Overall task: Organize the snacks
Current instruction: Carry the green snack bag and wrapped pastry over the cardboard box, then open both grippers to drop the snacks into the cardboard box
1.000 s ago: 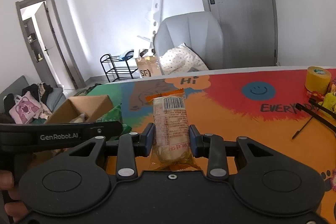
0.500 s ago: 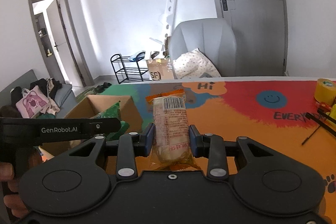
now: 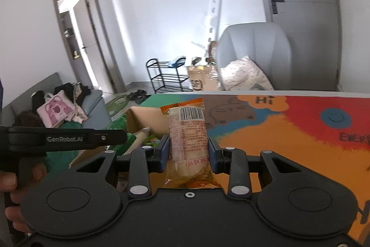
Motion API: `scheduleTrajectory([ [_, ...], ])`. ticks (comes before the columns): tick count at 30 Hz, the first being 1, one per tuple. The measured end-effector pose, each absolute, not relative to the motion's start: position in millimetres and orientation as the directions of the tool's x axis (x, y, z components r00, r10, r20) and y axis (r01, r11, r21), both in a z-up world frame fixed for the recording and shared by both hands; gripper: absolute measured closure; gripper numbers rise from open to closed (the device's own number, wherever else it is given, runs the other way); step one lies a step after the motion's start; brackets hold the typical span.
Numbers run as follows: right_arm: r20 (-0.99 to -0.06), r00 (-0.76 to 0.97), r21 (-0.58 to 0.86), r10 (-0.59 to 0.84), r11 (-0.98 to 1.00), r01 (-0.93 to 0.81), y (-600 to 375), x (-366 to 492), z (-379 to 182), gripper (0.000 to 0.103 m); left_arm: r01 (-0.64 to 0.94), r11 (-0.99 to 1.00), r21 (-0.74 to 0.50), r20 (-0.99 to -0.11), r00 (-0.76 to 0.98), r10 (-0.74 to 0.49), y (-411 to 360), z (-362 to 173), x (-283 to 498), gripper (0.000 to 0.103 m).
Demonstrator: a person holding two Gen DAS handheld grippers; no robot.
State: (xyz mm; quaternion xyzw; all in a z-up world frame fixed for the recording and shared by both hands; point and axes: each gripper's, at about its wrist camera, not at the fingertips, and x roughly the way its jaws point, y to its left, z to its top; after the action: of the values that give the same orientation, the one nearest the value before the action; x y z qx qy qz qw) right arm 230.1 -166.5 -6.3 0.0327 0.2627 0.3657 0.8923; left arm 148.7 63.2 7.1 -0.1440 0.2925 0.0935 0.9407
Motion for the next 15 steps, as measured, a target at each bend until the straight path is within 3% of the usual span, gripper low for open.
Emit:
scheduleTrajectory([
  [15,-0.456,0.522,0.241,0.72,0.665,-0.707,-118.4,224.3,-1.3,0.07,-0.313,0.926,-0.213,-0.641,0.76,0.109,93.9,-7.3,140.3,0.061],
])
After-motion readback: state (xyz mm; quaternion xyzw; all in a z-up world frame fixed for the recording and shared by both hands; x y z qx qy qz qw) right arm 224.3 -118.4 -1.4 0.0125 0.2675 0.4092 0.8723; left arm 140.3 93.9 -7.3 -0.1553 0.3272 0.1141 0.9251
